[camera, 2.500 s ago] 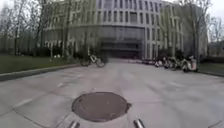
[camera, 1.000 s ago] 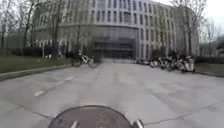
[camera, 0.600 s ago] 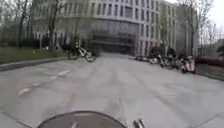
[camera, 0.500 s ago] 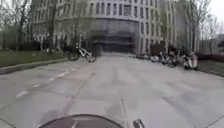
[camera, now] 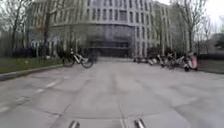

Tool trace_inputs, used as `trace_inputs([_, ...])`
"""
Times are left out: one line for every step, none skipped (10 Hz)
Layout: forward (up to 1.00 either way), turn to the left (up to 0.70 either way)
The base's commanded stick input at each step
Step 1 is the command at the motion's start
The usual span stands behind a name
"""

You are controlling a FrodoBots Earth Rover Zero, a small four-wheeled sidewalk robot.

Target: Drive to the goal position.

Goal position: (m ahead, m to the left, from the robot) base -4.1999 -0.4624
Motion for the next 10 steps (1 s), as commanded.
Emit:
trace_inputs([0.7, -0.23])
trace_inputs([0.7, -0.04])
trace_inputs([0.7, -0.21])
trace_inputs([0.7, -0.23])
trace_inputs([0.7, -0.07])
trace_inputs([0.7, -0.16])
trace_inputs([0.7, -0.33])
trace_inputs([0.7, -0.01])
trace_inputs([0.7, -0.09])
trace_inputs([0.7, -0.3])
